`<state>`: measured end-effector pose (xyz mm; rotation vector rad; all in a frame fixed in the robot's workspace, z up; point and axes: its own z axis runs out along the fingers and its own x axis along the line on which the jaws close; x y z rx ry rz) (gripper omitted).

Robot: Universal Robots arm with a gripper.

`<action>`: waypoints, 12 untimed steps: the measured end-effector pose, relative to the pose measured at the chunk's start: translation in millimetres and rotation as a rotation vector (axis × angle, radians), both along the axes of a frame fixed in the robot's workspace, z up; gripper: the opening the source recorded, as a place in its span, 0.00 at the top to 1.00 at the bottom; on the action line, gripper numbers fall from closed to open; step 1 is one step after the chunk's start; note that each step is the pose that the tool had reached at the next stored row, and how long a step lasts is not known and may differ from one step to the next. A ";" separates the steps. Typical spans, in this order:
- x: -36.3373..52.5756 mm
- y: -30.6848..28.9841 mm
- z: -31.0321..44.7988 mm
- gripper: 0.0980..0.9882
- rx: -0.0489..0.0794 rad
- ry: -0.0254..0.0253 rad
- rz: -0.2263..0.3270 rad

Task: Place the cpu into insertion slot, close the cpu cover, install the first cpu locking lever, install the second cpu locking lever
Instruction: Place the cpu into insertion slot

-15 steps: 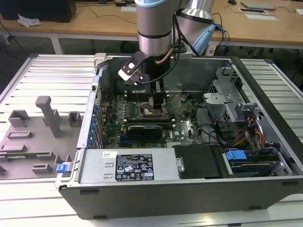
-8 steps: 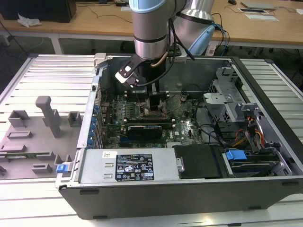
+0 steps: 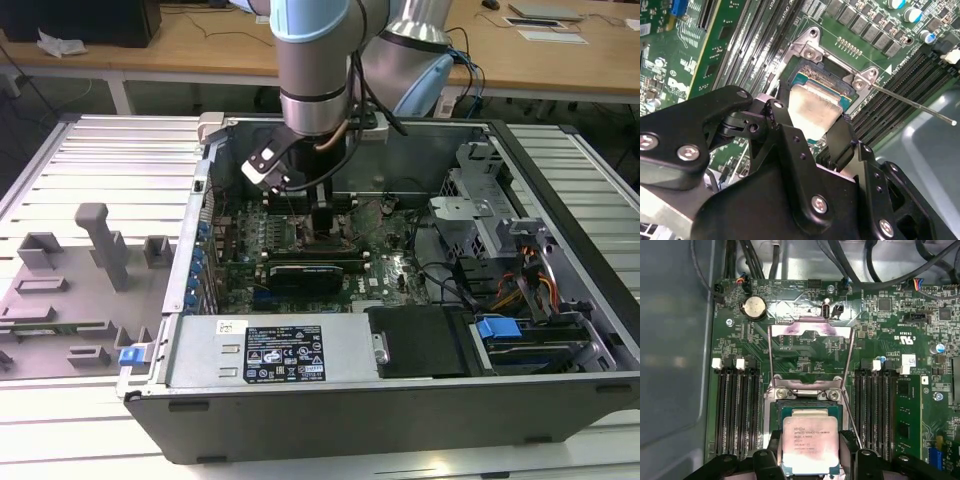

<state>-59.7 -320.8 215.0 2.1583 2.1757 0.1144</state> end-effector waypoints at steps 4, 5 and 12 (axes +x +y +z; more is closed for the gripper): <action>-0.1 0.0 -5.2 0.50 0.000 0.0000 -0.024; -0.1 0.0 -6.2 0.50 0.000 0.0000 -0.025; -0.2 2.1 -11.9 0.50 0.000 0.0000 -0.025</action>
